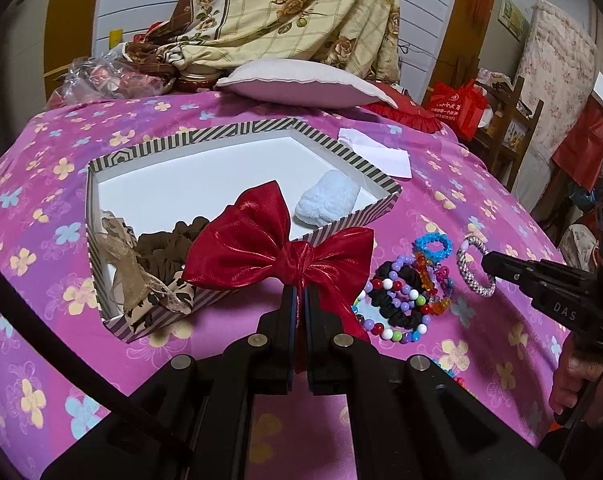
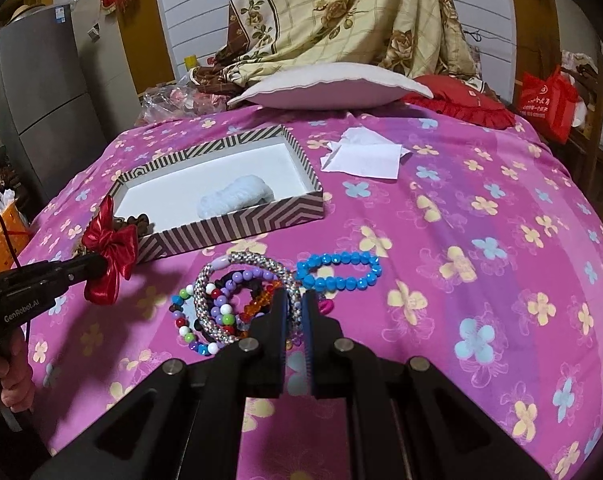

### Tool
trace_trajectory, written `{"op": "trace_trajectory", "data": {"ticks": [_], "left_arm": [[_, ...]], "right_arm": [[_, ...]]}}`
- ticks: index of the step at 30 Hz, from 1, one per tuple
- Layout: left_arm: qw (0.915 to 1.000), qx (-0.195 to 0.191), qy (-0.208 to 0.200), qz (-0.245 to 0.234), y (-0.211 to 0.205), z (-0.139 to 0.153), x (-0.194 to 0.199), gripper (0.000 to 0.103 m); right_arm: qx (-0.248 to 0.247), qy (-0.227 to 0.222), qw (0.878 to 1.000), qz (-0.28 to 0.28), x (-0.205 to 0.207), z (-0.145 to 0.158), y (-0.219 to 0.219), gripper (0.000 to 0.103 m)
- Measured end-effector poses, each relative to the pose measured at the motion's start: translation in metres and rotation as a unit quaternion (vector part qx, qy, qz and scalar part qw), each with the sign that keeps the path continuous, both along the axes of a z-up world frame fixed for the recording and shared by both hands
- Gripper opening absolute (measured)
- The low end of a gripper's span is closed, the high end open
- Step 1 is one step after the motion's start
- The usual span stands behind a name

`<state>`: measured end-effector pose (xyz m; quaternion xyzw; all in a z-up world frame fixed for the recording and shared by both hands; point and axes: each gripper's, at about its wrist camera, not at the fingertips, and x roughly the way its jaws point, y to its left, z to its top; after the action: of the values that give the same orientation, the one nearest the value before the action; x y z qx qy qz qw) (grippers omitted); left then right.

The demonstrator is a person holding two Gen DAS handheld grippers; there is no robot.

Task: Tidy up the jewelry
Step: 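Carry the red bow into the box with left while right drops the silver bracelet in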

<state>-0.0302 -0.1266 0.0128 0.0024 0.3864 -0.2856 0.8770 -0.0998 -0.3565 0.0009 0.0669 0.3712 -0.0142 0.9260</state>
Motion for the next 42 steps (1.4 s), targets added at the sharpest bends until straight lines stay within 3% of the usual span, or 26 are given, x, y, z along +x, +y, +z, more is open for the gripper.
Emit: {"op": "trace_trajectory", "data": {"ticks": [11, 24, 29, 34, 42], "left_arm": [[0.9997, -0.022, -0.013, 0.007, 0.008, 0.01, 0.002, 0.0], [0.9957, -0.068, -0.01, 0.062, 0.044, 0.021, 0.047, 0.0], [0.9941, -0.071, -0.019, 0.08, 0.052, 0.02, 0.067, 0.0], [0.9916, -0.086, -0.001, 0.097, 0.063, 0.01, 0.091, 0.0], [0.9845, -0.109, 0.03, 0.134, 0.08, -0.003, 0.123, 0.0]], "right_arm": [[0.004, -0.015, 1.0, -0.001, 0.0, 0.005, 0.003, 0.007], [0.028, -0.047, 0.998, 0.018, 0.022, 0.013, 0.029, 0.007], [0.048, -0.063, 0.996, 0.031, 0.045, 0.014, 0.044, 0.007], [0.065, -0.063, 0.995, 0.044, 0.08, 0.012, 0.065, 0.007], [0.073, -0.018, 0.996, 0.045, 0.129, -0.014, 0.092, 0.007]]}}
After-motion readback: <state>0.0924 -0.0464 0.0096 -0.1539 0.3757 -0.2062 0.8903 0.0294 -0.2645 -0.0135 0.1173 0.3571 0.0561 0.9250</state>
